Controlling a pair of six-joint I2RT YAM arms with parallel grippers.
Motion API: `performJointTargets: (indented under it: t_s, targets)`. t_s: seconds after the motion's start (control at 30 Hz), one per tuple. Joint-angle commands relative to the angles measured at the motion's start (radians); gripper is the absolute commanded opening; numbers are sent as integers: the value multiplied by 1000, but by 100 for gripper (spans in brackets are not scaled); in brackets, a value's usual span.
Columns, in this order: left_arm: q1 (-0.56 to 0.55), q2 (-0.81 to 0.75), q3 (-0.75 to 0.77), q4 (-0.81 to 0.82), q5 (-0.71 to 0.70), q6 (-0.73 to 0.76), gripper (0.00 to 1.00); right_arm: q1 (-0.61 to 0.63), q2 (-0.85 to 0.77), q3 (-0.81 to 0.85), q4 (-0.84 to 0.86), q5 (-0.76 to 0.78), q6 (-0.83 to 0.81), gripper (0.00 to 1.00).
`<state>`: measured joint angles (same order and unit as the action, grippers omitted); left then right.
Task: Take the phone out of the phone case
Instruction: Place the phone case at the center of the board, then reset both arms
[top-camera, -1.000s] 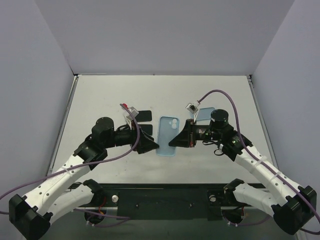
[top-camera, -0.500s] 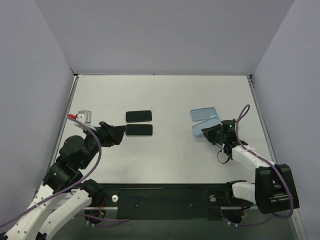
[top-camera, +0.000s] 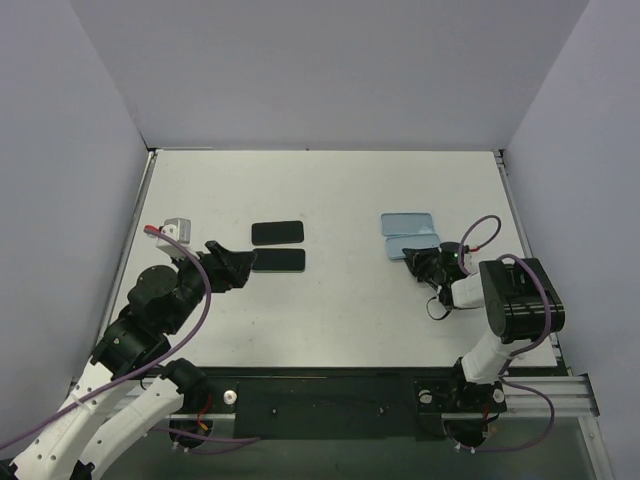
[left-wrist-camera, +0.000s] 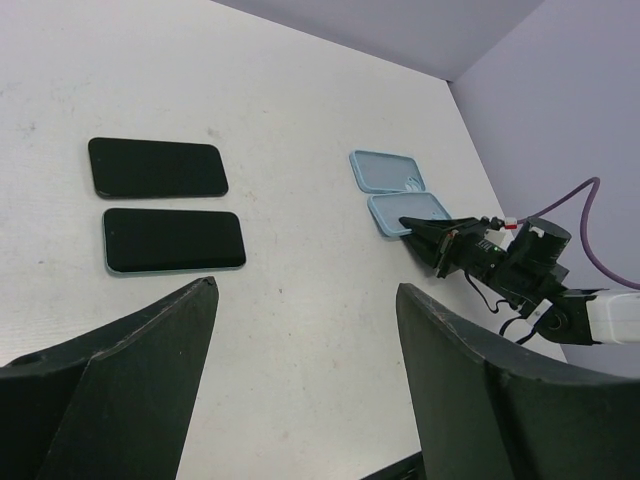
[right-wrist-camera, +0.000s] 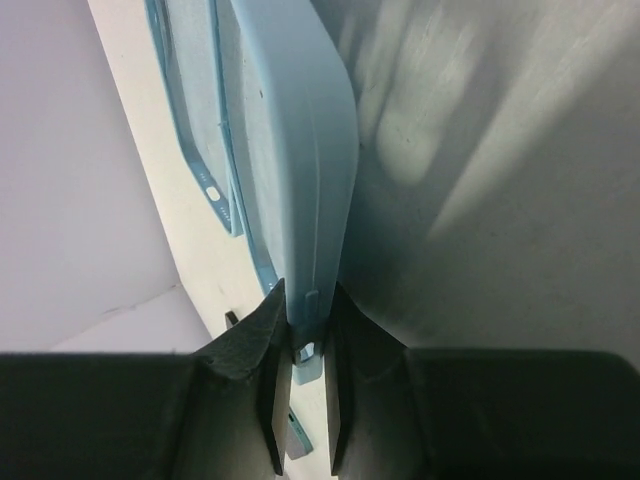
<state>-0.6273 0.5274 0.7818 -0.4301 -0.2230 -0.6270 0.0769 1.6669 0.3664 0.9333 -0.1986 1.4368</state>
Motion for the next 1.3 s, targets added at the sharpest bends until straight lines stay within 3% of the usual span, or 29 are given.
performJointTargets:
  t_s: [0.0, 0.1, 0.17, 0.23, 0.43, 0.53, 0.63, 0.67, 0.7, 0.73, 0.77, 0.8, 0.83, 0.9, 1.27]
  targets:
    - [0, 3, 24, 45, 19, 7, 82, 1, 36, 2, 148, -21, 40, 16]
    - [0, -4, 17, 50, 19, 3, 82, 6, 25, -17, 125, -27, 47, 28]
    - [0, -1, 13, 56, 20, -3, 82, 6, 11, -30, 125, -36, 57, 51]
    - [0, -1, 10, 65, 27, -5, 82, 7, -13, -37, 104, -53, 65, 63]
    - [0, 20, 23, 65, 40, -2, 82, 20, -221, -66, -88, -128, 47, 86]
    - [1, 19, 28, 59, 36, 6, 82, 43, -363, -67, -253, -165, -46, 88]
    - [1, 17, 28, 59, 30, 12, 83, 147, -524, 20, -593, -156, -320, 90]
    - [1, 19, 31, 60, 22, 18, 83, 179, -542, 133, -808, -135, -431, 90]
    - [1, 20, 36, 63, 21, 21, 83, 276, -580, 187, -959, -7, -636, 90]
    - [1, 19, 43, 65, 11, 30, 83, 408, -614, 274, -1157, 93, -712, 90]
    - [1, 14, 42, 68, 8, 36, 83, 494, -674, 299, -1218, 386, -822, 91]
    - [1, 8, 42, 83, -1, 55, 83, 615, -715, 315, -1291, 498, -855, 93]
    - [1, -6, 36, 97, -3, 64, 83, 668, -773, 312, -1310, 666, -899, 93]
    - [1, -38, 21, 131, -10, 87, 83, 739, -864, 307, -1364, 781, -901, 94]
    - [1, -210, 66, 218, -142, 219, 88, 753, -1323, 399, -1424, 967, -993, 94]
